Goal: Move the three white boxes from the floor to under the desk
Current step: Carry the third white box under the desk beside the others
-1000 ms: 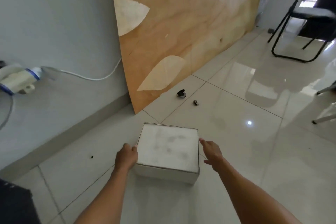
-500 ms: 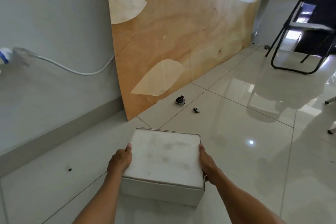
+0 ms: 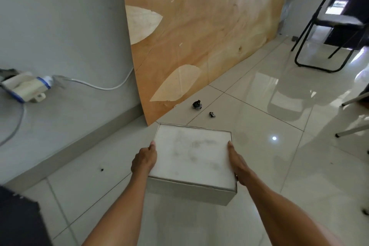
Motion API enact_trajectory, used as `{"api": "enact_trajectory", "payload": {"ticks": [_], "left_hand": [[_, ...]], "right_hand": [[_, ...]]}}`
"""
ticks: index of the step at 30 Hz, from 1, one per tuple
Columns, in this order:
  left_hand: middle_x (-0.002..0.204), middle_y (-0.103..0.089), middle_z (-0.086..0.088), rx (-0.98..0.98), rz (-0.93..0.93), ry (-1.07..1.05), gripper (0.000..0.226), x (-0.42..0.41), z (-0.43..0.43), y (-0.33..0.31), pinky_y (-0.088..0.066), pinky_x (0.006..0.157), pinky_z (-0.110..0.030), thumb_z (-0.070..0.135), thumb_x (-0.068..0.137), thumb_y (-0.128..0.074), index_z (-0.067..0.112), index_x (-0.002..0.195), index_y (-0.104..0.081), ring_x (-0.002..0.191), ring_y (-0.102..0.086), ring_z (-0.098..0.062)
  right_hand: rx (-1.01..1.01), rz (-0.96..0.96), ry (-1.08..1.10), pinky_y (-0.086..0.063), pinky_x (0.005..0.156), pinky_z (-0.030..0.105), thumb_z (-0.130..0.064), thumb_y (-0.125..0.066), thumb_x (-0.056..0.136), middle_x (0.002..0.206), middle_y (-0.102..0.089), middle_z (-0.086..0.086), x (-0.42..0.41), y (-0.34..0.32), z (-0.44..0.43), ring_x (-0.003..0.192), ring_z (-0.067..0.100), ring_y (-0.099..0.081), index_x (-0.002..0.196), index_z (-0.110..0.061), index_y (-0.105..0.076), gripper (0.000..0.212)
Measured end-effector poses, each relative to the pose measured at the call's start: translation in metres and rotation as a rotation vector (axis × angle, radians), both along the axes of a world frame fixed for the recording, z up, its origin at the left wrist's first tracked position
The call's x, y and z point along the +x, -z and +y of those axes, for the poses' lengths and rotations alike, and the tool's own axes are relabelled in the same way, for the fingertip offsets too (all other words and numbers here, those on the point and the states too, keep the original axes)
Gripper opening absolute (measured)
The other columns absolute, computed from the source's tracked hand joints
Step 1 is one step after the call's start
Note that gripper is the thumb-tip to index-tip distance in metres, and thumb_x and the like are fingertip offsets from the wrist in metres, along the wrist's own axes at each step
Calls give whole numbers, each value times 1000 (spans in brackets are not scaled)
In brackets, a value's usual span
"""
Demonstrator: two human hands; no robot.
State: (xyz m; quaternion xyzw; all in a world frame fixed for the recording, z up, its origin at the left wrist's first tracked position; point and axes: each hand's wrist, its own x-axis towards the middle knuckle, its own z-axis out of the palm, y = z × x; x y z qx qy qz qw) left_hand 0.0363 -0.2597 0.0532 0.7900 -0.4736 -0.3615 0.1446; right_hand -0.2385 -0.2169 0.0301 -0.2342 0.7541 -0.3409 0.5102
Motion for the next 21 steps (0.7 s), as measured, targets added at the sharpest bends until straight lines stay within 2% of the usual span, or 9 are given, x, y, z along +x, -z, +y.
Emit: {"api": "enact_trajectory", "payload": {"ticks": [3,5,8,14,16,19,21], "left_hand": [[139,-52,-23,18,40,-18,72,-2,45,-61,-39,105,-42,53,98,-20,-2,134,-50,127,-50,-37],[139,-52,-23,35,58,-17,72,-1,76,-107,-38,105,-42,53,98,-20,-1,134,-50,127,-49,-37],[139,-52,-23,67,52,-25,71,3,129,-151,-38,105,-42,52,99,-20,-1,134,-51,128,-49,-38],[141,-50,-23,130,67,-24,70,24,229,-231,-38,105,-40,52,99,-20,-1,135,-50,129,-48,-36],[141,-51,-22,134,72,-14,71,35,264,-248,-38,105,-40,52,99,-20,-1,135,-50,129,-49,-36],[140,-52,-22,118,89,-35,70,56,330,-266,-38,105,-40,51,99,-20,0,135,-52,128,-49,-36],[139,-53,-21,108,115,-59,68,73,373,-271,-38,105,-40,51,99,-20,2,135,-52,127,-50,-36]], "right_hand": [[25,-15,-4,-49,99,50,-74,-29,86,135,-57,16,-1,-62,41,117,37,-59,137,-11,-51,84],[44,7,-4,-47,103,50,-82,-29,76,136,-58,14,-2,-112,70,119,35,-58,135,-14,-54,93],[54,41,-11,-43,107,50,-92,-30,59,138,-57,9,-4,-153,118,124,32,-56,135,-20,-55,108],[122,52,-62,-44,106,49,-97,-30,52,136,-59,9,11,-226,218,122,32,-57,134,-21,-57,115],[118,59,-63,-43,107,49,-95,-29,56,137,-58,9,22,-241,256,124,32,-55,135,-21,-56,111],[100,83,-96,-43,107,50,-85,-30,72,137,-57,12,47,-265,312,123,33,-56,136,-17,-55,96],[95,79,-120,-43,107,50,-86,-31,70,137,-57,11,63,-270,348,122,33,-56,136,-18,-54,98]]}}
